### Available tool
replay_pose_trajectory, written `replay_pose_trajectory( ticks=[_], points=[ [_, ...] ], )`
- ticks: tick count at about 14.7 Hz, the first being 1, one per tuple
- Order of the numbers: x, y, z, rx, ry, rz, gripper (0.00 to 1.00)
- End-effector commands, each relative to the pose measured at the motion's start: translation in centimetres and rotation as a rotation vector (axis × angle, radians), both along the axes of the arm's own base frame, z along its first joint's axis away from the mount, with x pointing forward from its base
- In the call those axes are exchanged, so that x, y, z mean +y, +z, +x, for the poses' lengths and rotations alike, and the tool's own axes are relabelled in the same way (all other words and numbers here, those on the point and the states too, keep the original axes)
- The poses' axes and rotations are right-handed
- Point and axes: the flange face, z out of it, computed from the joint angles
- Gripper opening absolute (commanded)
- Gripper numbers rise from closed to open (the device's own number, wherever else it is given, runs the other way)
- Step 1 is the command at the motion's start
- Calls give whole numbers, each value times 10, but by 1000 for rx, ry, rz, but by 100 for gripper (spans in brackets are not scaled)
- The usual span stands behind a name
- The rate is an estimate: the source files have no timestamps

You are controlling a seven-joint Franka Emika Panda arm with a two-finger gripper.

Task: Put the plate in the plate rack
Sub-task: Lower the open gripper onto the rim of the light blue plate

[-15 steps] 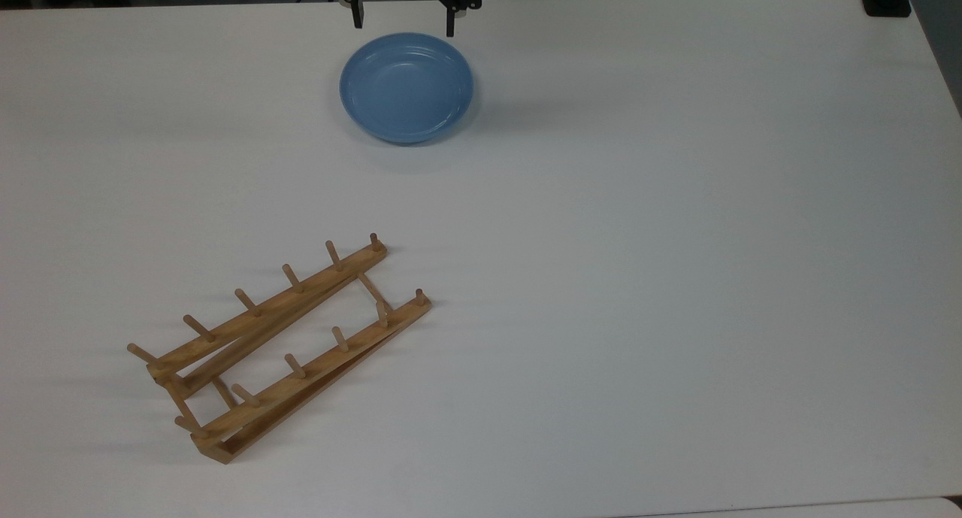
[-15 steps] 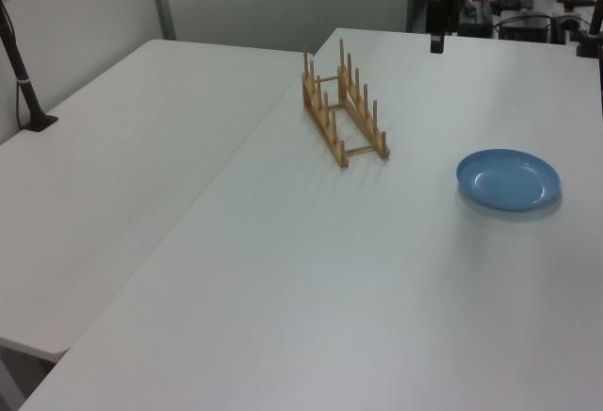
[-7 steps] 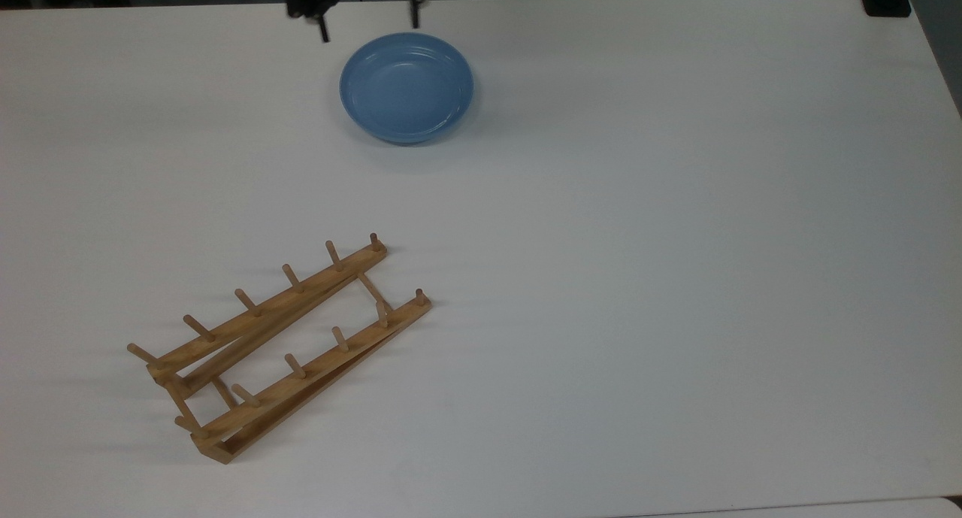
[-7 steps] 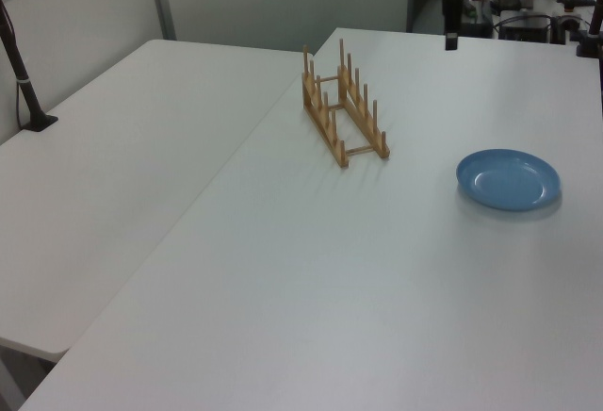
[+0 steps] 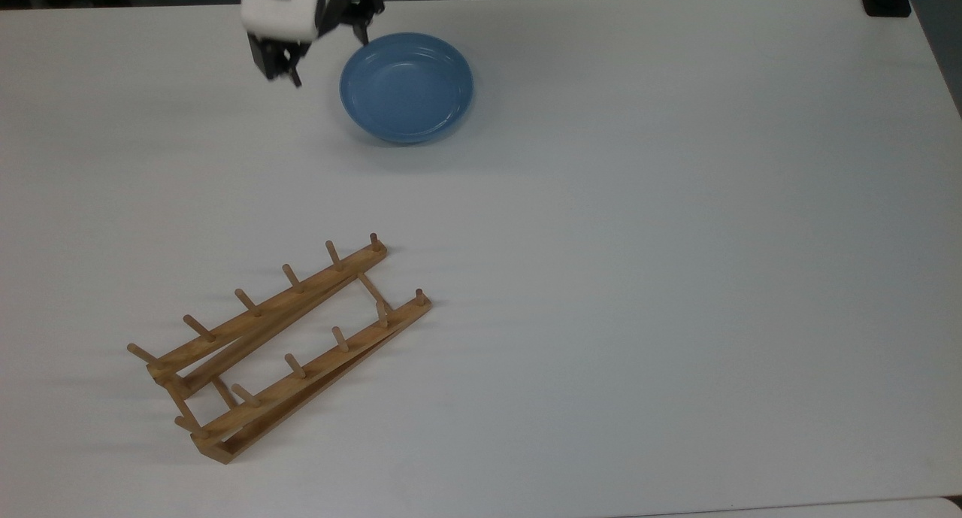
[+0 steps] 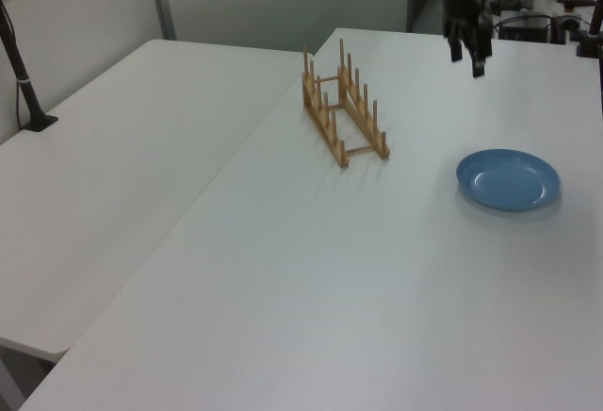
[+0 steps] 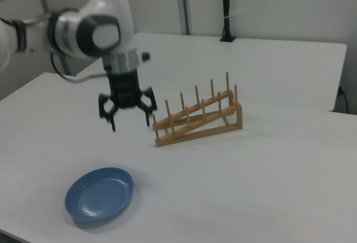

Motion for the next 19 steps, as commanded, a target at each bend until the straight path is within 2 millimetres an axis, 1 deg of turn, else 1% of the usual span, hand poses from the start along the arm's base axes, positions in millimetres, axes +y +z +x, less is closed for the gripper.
replay_pose_trajectory(
  ticks=[1,2,3,4,5,6,7,8,9,10,12,14,16,19],
  points=[
    [-3,-63,-16,25,101,-28,100],
    [-3,-73,-16,29,104,-29,100],
    [-2,-81,-16,42,112,-32,98],
    [0,-91,-16,61,121,-37,84],
    [2,-96,-15,71,128,-38,71],
    [4,-104,-15,84,134,-36,62],
    [7,-112,-14,99,137,-34,59],
    [9,-120,-13,111,142,-34,54],
    [10,-126,-12,123,145,-35,52],
    [11,-130,-12,129,142,-35,52],
    [17,-143,-13,153,154,-35,52],
    [17,-156,-14,180,161,-47,52],
    [16,-163,-16,192,158,-55,51],
    [17,-166,-16,193,151,-56,32]
  ],
)
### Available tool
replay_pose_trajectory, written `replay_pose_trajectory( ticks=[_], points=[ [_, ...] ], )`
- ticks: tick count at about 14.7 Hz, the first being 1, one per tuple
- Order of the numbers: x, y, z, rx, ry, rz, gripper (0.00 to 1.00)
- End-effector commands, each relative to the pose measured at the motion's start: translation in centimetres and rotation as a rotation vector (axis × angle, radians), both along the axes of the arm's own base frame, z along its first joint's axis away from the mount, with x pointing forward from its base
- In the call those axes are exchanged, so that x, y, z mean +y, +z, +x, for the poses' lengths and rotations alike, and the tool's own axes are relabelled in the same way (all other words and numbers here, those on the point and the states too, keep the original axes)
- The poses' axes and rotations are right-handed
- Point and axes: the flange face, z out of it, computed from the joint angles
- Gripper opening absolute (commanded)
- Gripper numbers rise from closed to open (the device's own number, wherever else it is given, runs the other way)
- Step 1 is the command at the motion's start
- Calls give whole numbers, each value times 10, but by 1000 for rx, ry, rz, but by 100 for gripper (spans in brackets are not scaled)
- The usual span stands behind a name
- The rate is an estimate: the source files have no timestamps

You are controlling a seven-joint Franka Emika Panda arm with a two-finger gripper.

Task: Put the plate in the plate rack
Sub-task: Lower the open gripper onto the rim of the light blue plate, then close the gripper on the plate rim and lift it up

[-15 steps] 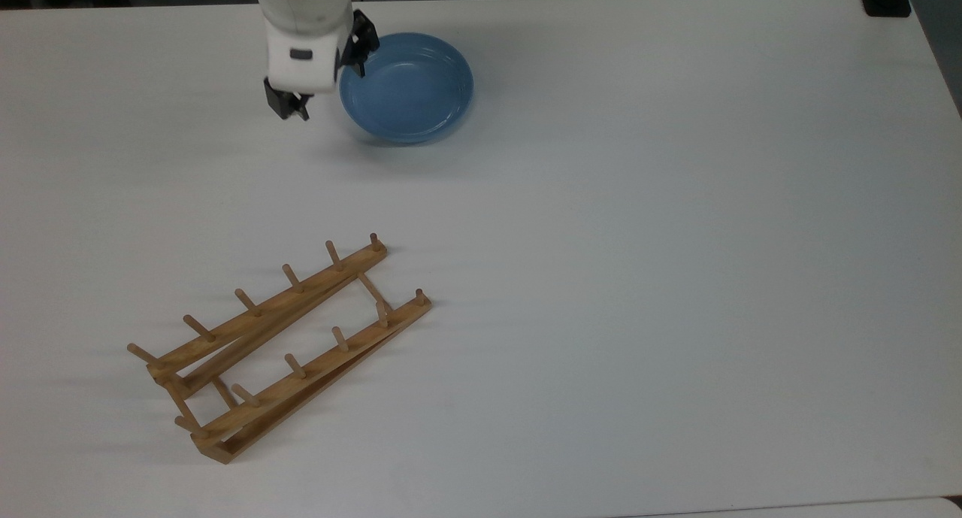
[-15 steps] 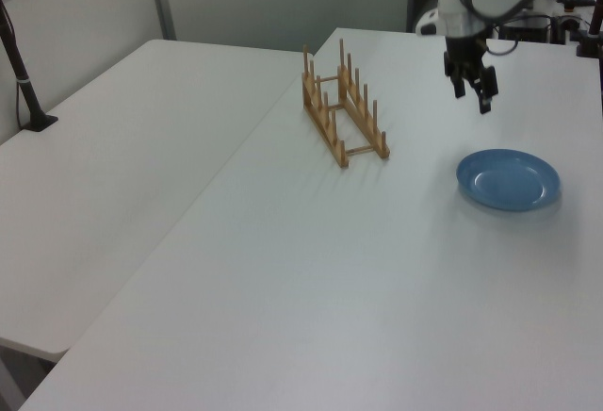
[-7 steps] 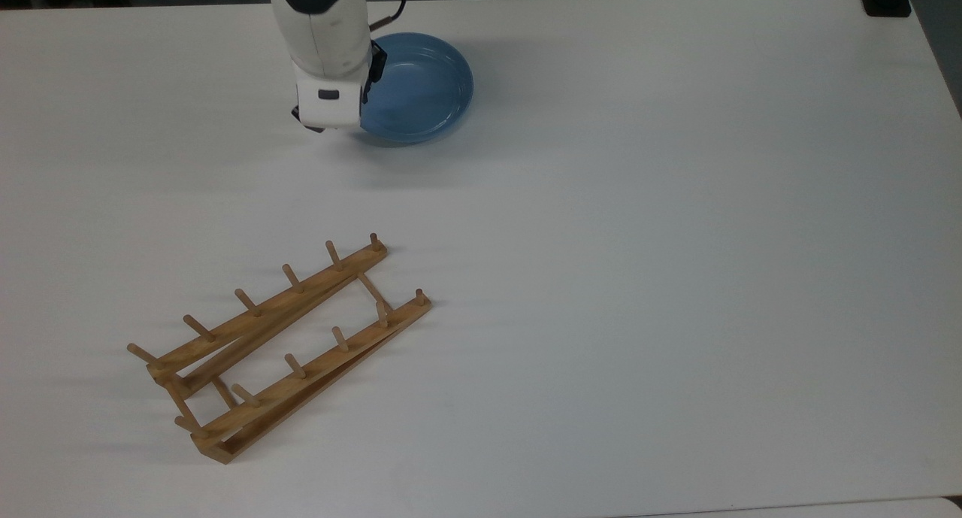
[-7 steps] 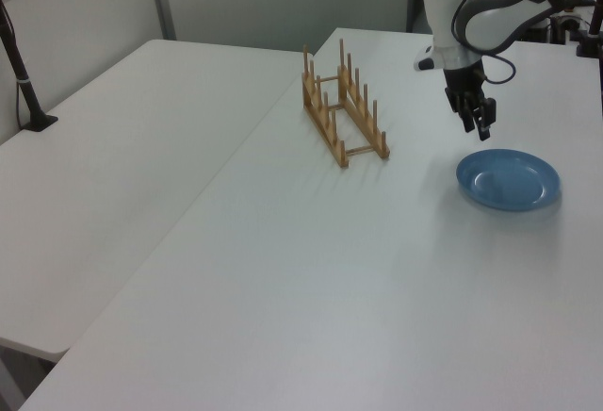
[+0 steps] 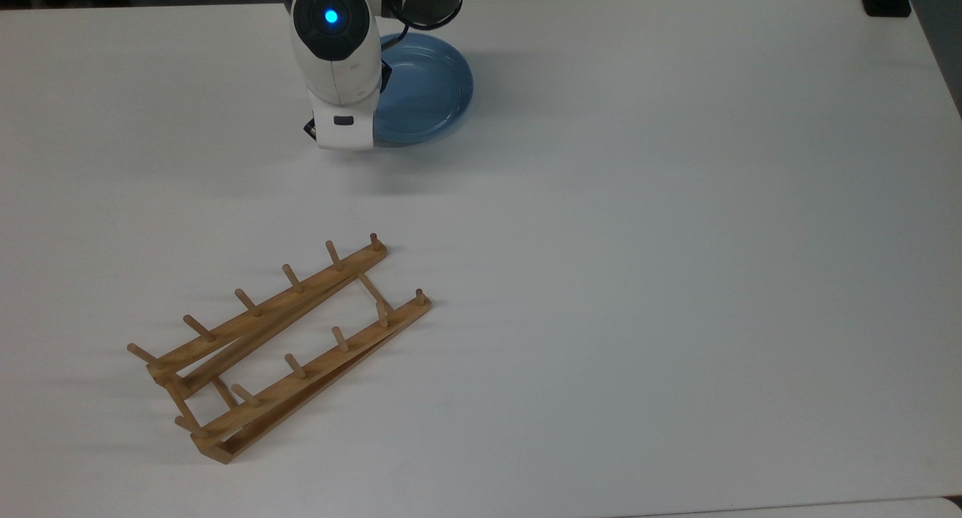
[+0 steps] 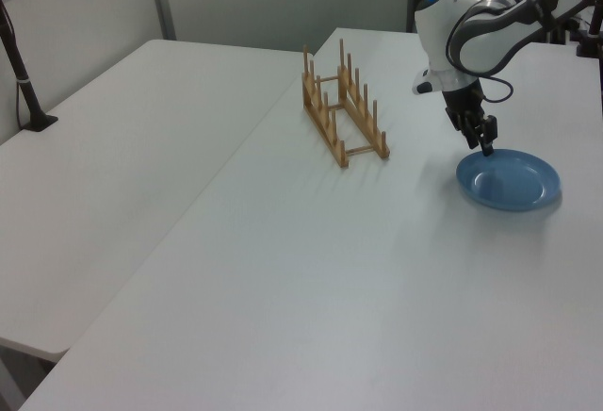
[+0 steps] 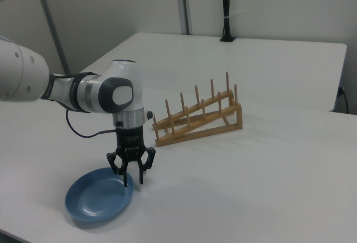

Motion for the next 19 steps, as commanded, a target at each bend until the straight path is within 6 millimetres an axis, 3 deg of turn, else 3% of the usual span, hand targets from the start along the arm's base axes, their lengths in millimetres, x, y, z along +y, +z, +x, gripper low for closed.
replay_pose_trajectory(
  ticks=[1,3,6,13,15,19],
  points=[
    [4,-2,-3,-20,4,-21,24],
    [4,-1,-3,-17,-1,-23,11],
    [5,3,-3,-16,-2,-23,0],
    [3,13,2,-32,-9,-25,0],
    [4,36,12,-47,-45,-28,0],
    [21,102,36,-106,-103,-7,0]
  ],
)
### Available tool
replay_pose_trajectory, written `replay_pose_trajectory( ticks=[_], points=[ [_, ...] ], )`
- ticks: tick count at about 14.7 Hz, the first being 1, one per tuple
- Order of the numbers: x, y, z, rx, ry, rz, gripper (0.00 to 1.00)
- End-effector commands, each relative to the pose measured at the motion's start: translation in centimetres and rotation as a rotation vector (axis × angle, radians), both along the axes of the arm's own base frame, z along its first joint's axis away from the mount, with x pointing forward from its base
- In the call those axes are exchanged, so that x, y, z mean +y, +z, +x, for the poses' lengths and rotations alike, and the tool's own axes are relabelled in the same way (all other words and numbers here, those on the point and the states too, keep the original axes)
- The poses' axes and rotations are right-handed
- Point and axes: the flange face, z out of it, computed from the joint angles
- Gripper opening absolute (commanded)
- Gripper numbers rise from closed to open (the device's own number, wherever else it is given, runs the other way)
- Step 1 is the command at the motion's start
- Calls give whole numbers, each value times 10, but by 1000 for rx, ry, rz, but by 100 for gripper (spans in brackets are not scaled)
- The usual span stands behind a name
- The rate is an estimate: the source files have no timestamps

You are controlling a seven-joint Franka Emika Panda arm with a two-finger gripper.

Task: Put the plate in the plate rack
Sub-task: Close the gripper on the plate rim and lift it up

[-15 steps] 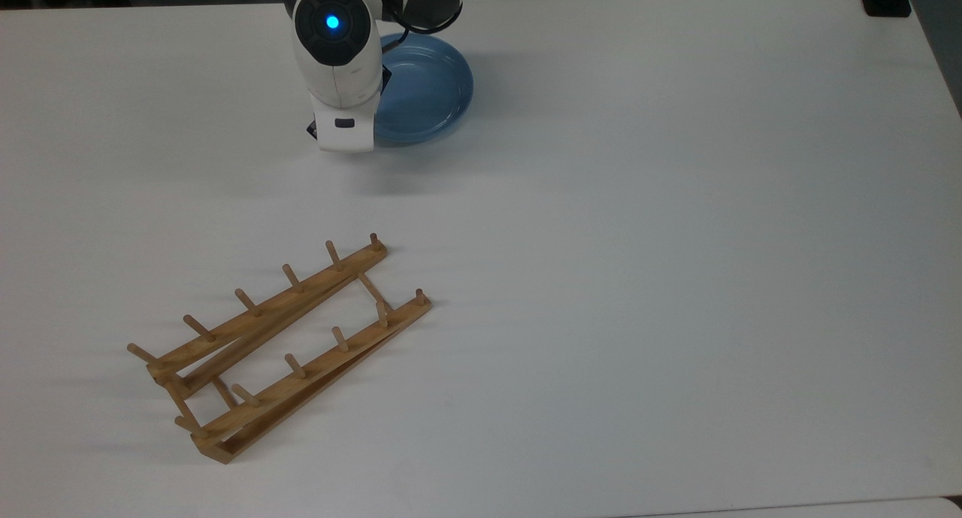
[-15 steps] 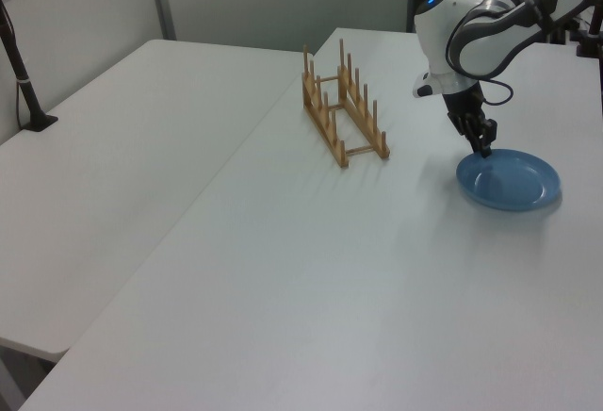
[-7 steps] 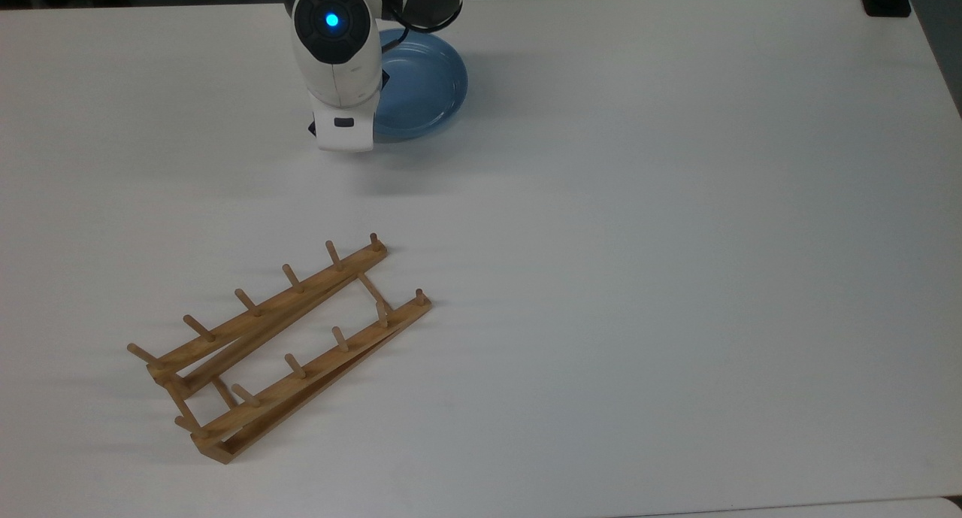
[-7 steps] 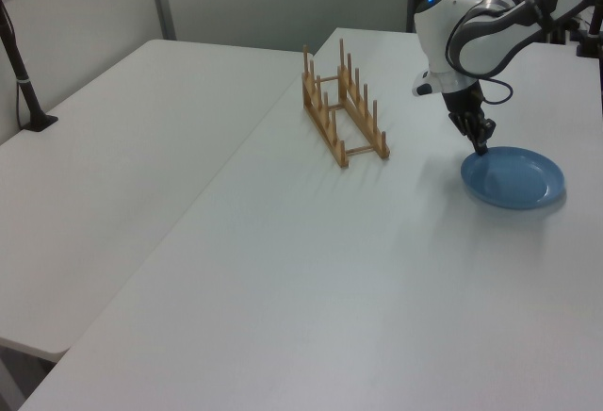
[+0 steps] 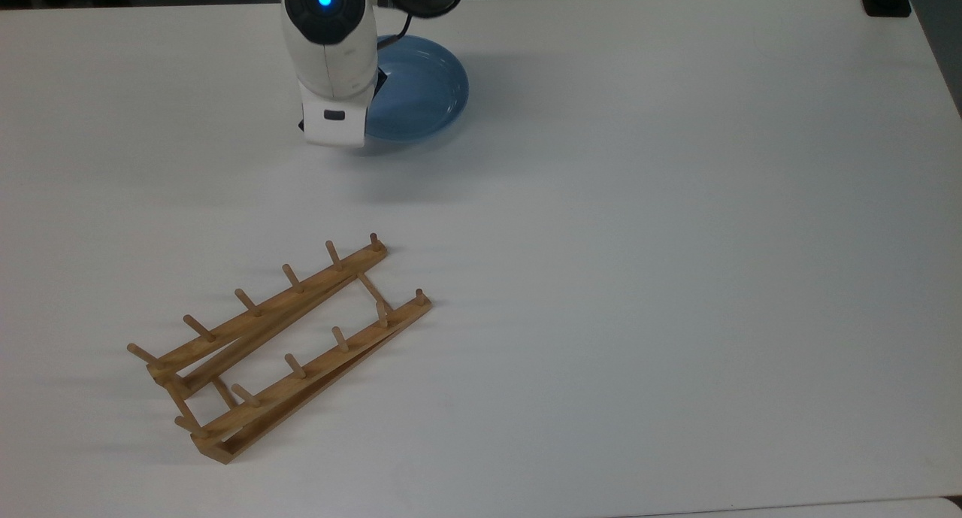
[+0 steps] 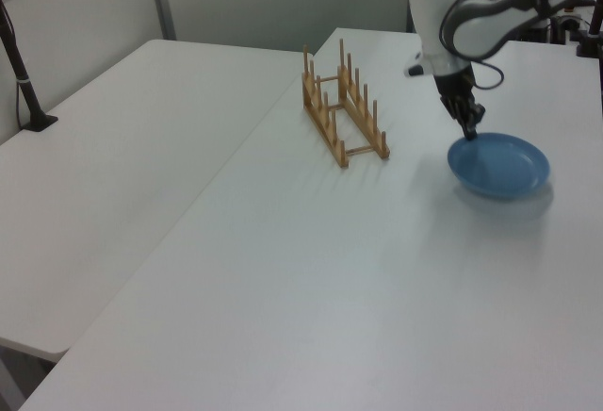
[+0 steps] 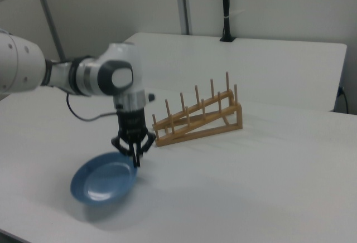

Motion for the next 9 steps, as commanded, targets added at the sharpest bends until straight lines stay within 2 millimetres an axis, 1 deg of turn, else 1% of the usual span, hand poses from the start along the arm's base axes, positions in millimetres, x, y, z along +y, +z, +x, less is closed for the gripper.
replay_pose_trajectory(
  ticks=[1,4,5,6,8,9],
  points=[
    [18,76,18,-66,-62,23,0],
    [24,127,37,-189,-158,10,0],
    [26,152,44,-254,-212,4,0],
    [24,169,48,-310,-257,1,0],
    [20,198,55,-470,-383,7,0],
    [15,206,58,-536,-444,13,0]
  ],
)
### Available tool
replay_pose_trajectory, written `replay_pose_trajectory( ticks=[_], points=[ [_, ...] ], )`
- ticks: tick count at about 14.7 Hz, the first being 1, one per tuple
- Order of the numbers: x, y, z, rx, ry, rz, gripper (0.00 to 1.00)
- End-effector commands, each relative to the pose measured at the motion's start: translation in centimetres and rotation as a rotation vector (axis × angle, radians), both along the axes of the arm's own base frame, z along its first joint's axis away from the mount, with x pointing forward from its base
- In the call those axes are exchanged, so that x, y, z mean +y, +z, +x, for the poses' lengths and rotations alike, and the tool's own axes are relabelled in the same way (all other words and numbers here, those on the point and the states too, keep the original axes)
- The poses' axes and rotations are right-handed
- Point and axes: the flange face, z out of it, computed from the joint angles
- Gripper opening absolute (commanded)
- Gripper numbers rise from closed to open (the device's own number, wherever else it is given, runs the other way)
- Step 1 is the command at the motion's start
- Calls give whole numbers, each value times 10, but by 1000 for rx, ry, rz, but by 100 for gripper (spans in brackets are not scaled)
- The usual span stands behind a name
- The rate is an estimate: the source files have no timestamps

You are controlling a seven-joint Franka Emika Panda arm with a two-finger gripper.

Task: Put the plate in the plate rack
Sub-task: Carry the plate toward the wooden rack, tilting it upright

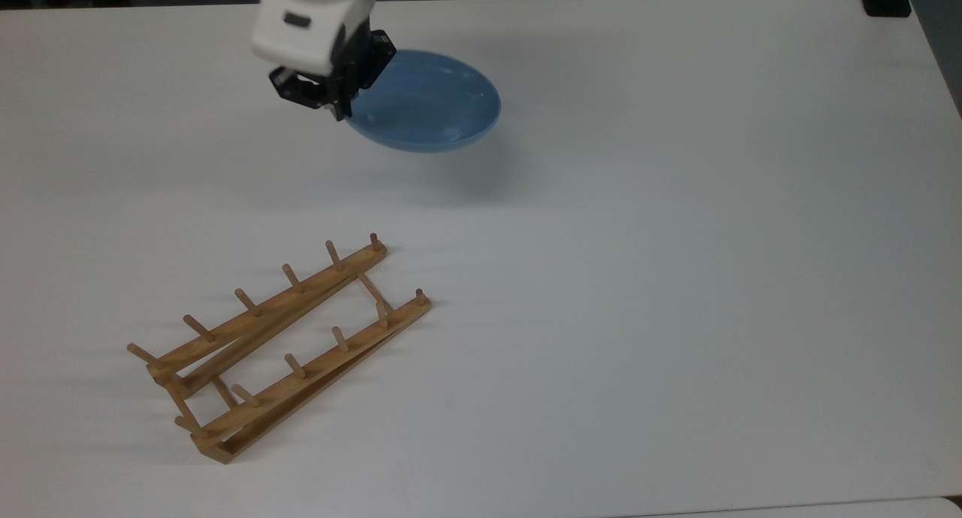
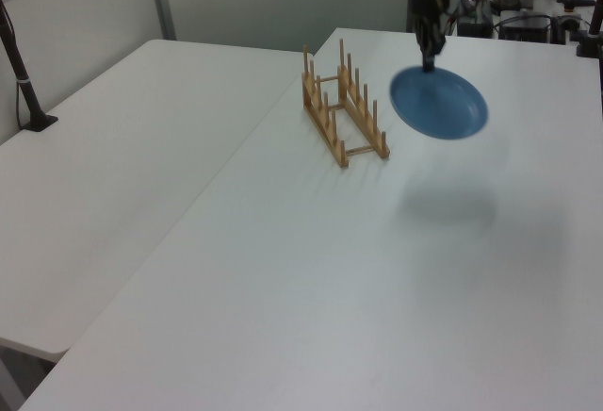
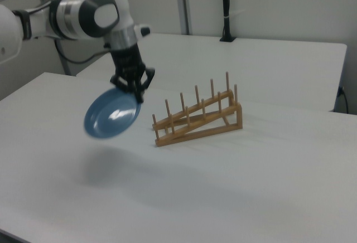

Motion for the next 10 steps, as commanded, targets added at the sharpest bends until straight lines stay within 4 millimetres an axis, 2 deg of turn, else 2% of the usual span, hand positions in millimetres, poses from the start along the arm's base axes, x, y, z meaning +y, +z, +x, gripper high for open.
replay_pose_trajectory(
  ticks=[1,6,10],
  points=[
    [-7,43,8,-231,-206,31,0],
    [-49,85,19,-531,-368,39,0],
    [-71,96,22,-692,-482,-115,0]
  ],
)
